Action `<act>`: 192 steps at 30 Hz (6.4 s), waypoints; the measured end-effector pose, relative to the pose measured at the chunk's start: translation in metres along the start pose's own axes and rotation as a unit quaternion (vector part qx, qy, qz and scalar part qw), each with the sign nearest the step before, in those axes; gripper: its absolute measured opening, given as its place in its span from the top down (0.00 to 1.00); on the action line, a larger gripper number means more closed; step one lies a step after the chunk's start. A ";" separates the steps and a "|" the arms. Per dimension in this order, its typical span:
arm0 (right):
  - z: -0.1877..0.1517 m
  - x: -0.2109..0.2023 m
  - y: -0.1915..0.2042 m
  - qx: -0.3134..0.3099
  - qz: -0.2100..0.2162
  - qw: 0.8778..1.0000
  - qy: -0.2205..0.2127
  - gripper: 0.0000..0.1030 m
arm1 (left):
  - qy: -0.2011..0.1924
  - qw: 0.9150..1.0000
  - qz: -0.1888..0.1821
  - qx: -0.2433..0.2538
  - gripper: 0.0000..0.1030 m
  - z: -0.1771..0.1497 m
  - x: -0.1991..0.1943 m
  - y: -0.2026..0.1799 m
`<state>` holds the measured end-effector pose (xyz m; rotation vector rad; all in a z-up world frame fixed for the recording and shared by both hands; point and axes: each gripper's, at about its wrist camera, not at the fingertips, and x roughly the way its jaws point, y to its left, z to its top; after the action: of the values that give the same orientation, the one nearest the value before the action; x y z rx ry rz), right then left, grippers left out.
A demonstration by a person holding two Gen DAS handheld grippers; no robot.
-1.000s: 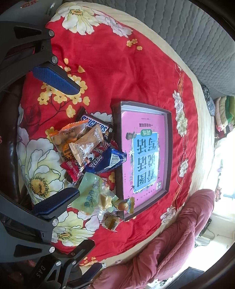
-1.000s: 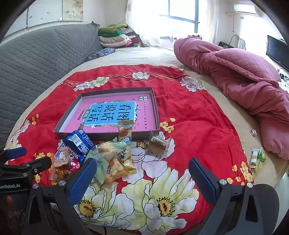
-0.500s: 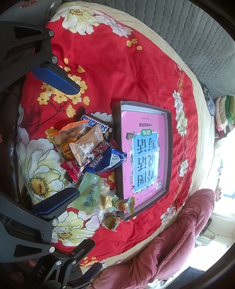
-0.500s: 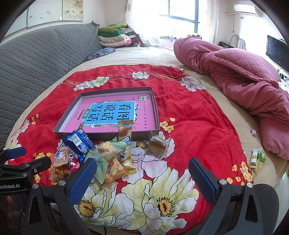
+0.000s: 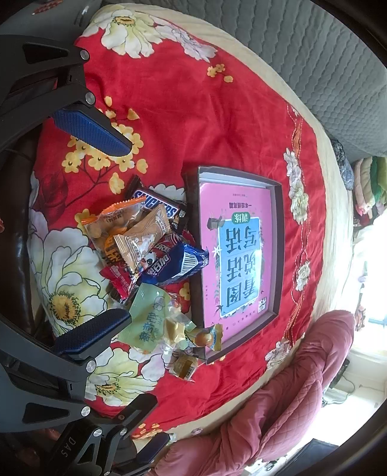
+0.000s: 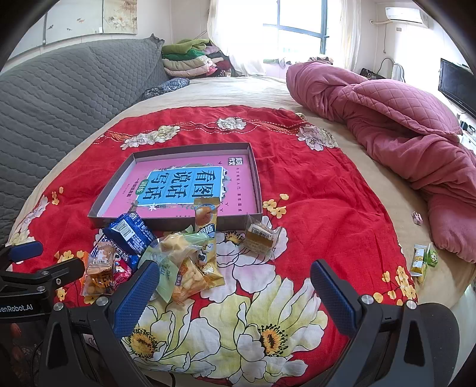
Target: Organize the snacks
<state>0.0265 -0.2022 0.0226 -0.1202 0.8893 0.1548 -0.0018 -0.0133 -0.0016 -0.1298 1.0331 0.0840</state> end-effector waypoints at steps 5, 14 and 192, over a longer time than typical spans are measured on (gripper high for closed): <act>0.000 0.000 0.000 0.000 0.000 1.000 0.000 0.01 | 0.000 1.000 0.000 0.000 0.01 -0.001 0.000 0.000; -0.002 0.002 0.001 -0.001 0.000 1.000 0.002 0.01 | 0.001 1.000 0.000 -0.002 0.01 -0.001 0.001 0.001; 0.068 0.152 -0.033 0.056 0.100 0.992 0.044 0.47 | 0.007 0.990 -0.066 -0.125 0.52 0.107 0.105 0.056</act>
<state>0.1789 -0.2106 -0.0519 0.0672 0.9960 0.2880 0.1360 0.0584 -0.0418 -0.4264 1.0229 0.0928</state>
